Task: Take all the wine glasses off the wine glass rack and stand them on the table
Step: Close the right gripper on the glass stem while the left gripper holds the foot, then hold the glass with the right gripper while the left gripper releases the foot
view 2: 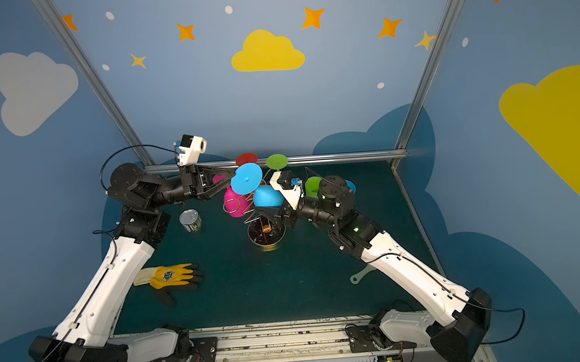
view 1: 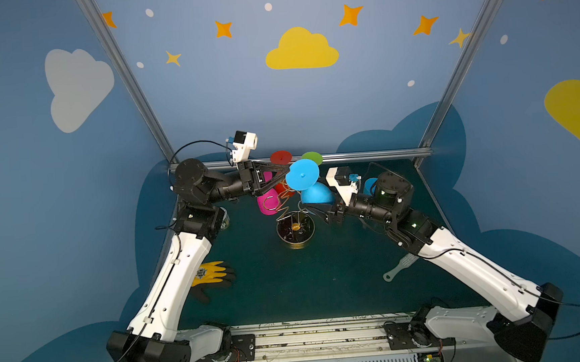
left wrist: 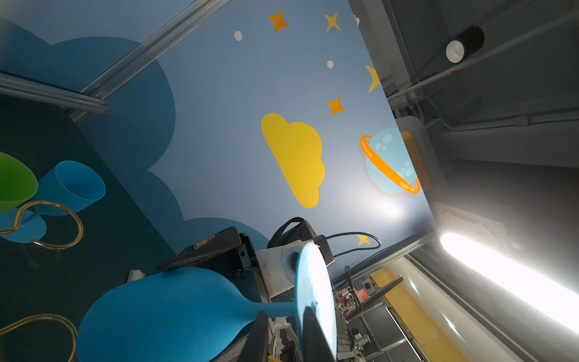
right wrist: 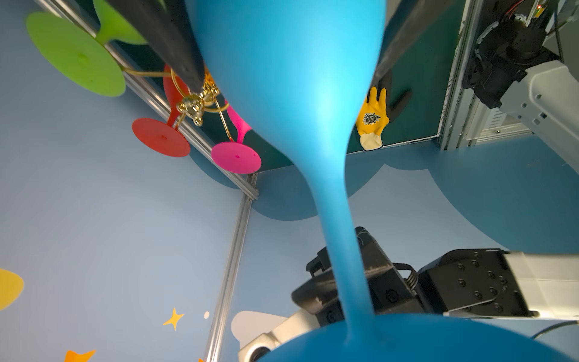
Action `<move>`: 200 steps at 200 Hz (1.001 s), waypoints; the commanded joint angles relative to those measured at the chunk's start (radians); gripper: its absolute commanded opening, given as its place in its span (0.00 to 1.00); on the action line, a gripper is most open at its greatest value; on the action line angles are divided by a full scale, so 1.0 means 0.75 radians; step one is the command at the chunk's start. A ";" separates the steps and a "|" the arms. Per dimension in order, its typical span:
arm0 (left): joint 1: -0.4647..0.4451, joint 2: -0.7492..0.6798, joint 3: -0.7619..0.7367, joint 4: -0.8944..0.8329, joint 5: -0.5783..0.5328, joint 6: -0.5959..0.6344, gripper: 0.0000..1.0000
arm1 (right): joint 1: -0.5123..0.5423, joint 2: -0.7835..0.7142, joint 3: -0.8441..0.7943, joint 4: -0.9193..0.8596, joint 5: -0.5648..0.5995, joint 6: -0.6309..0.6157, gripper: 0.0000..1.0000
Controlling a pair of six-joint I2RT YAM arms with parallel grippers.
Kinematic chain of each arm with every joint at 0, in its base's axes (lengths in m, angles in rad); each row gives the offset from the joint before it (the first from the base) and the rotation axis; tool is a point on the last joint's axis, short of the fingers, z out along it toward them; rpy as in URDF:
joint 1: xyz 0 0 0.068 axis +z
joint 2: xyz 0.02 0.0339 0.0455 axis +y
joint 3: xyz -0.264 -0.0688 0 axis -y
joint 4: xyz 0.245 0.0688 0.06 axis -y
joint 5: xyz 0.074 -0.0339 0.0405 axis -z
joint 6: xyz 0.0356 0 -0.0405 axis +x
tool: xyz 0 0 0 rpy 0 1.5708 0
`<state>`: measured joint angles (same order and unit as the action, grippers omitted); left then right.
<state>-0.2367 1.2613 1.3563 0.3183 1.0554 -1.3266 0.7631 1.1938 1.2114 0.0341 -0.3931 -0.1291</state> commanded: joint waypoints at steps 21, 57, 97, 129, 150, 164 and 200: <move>0.000 0.028 0.037 -0.012 -0.055 0.101 0.38 | 0.009 -0.139 -0.018 -0.136 0.104 0.076 0.20; -0.003 -0.006 0.052 -0.167 -0.172 0.454 0.47 | 0.005 -0.202 0.022 -0.333 0.252 0.132 0.14; -0.068 -0.141 -0.036 -0.422 -0.541 1.351 0.43 | -0.004 -0.204 0.078 -0.525 0.367 0.179 0.11; -0.159 -0.244 -0.245 -0.170 -0.703 1.864 0.37 | -0.004 -0.192 0.111 -0.585 0.354 0.194 0.06; -0.210 -0.252 -0.278 -0.134 -0.720 2.132 0.37 | -0.004 -0.176 0.149 -0.626 0.339 0.200 0.05; -0.213 -0.254 -0.313 -0.054 -0.657 2.179 0.41 | -0.004 -0.167 0.165 -0.639 0.334 0.202 0.05; -0.246 -0.229 -0.337 -0.003 -0.635 2.271 0.58 | -0.003 -0.127 0.204 -0.653 0.310 0.212 0.04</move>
<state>-0.4034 1.0821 1.1011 0.2485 0.5785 0.2379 0.7609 1.0790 1.3235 -0.4381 -0.1471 0.0147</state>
